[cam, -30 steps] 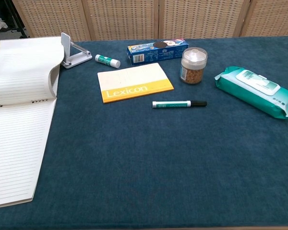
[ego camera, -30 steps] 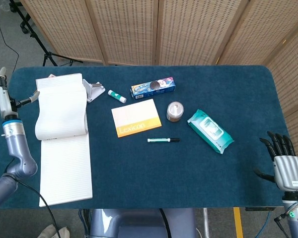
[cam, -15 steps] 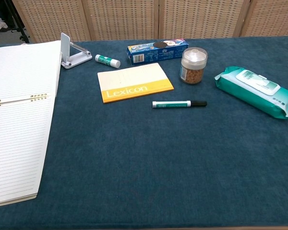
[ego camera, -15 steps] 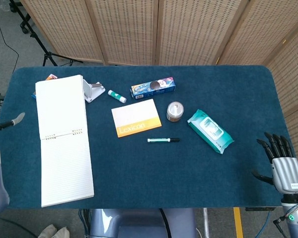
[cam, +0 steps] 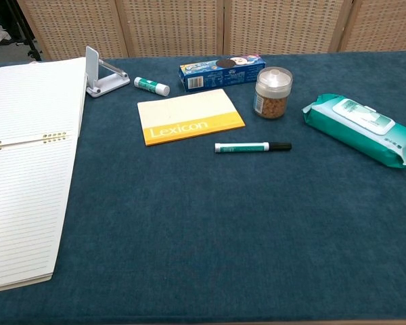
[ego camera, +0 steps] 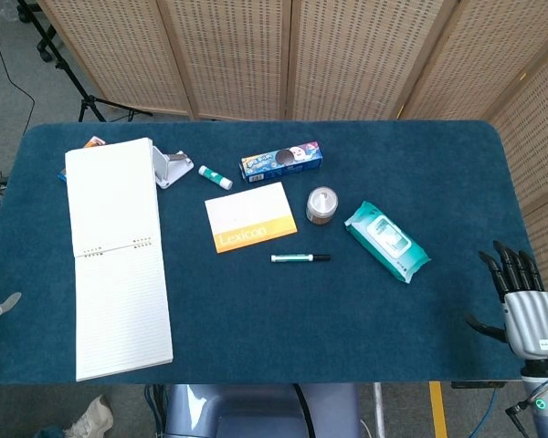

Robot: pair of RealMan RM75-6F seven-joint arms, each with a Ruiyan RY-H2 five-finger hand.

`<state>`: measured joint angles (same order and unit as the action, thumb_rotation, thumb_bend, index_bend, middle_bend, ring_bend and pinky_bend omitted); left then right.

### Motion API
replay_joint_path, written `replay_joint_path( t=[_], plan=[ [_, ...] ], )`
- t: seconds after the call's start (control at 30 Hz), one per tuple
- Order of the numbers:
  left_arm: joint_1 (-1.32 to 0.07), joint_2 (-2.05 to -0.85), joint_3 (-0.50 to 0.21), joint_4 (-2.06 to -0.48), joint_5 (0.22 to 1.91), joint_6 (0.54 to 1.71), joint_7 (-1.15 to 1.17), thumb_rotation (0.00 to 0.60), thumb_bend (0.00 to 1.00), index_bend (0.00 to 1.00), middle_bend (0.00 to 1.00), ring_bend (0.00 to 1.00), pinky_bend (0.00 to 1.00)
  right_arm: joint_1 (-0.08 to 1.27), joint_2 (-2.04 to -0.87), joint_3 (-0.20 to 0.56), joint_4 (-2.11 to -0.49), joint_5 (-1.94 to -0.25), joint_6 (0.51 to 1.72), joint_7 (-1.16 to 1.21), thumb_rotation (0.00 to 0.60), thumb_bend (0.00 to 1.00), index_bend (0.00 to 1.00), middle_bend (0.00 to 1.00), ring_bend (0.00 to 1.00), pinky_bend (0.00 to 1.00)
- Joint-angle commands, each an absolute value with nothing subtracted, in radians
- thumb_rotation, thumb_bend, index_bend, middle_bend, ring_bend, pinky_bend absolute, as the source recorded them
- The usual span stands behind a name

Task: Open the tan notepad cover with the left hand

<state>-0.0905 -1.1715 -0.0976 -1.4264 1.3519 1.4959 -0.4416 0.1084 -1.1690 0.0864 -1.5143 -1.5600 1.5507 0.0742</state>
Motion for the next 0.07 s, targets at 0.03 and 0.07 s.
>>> replay_joint_path(
  t=[0.03,0.07],
  plan=[
    [-0.063,-1.125,-0.057,-1.476,1.386,1.484,-0.394,0.6,0.0,0.0,0.0,0.0,0.0,0.106,-1.166,0.09,-1.519,-1.553,1.553,0.075,0.6,0.0,0.06,0.0,0.0,0.0],
    [-0.061,-1.123,-0.056,-1.478,1.389,1.488,-0.387,0.6,0.0,0.0,0.0,0.0,0.0,0.105,-1.167,0.093,-1.519,-1.552,1.557,0.077,0.6,0.0,0.06,0.0,0.0,0.0]
  ],
)
